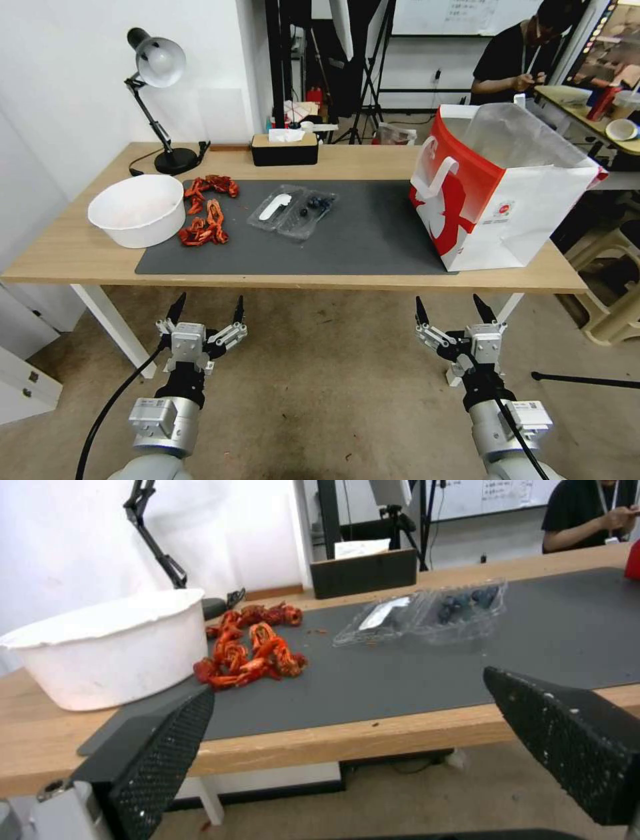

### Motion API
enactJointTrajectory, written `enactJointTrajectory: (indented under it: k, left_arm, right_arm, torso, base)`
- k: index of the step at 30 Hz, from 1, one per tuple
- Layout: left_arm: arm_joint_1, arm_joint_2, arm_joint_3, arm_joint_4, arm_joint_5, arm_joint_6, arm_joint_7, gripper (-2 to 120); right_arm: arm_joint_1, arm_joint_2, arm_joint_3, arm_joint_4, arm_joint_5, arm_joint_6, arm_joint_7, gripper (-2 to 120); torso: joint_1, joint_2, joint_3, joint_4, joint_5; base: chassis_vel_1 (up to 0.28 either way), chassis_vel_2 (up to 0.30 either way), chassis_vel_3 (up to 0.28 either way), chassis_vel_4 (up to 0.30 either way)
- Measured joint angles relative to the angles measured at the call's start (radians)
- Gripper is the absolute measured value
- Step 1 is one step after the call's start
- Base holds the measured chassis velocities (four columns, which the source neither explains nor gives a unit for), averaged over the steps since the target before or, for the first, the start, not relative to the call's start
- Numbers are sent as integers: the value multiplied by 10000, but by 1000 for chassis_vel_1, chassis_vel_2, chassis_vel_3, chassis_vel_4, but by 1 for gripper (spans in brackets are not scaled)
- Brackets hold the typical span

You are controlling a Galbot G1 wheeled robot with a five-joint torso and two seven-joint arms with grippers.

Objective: Close the takeout container lid, then place the container into the takeout bag.

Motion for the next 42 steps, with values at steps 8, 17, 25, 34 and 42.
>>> enactJointTrajectory:
  k: [8, 17, 25, 34, 42]
  left_arm:
    - [0, 0, 0, 0, 0, 0, 0, 100]
    - [0, 0, 0, 0, 0, 0, 0, 100]
    - [0, 0, 1, 0, 0, 0, 0, 100]
    - [-81, 449, 267, -586, -1011, 1384, -625, 100]
    - [-176, 915, 519, -1153, -2061, 2802, -1277, 100]
  right_arm:
    - [0, 0, 0, 0, 0, 0, 0, 100]
    - [1, 0, 0, 0, 0, 0, 0, 100]
    - [0, 0, -1, 2, 0, -9, -1, 100]
    - [-247, 271, -389, 1053, -340, -1678, -1564, 100]
    - [-124, 335, -326, 1128, -302, -1992, -1766, 100]
  torso:
    - [0, 0, 0, 0, 0]
    - [0, 0, 0, 0, 0]
    - [0, 0, 0, 0, 0]
    - [-1, 1, 0, 0, -5]
    - [0, 0, 0, 2, -2]
  base:
    - [0, 0, 0, 0]
    - [0, 0, 0, 0]
    - [0, 0, 0, 0]
    - [0, 0, 0, 0]
    - [0, 0, 0, 0]
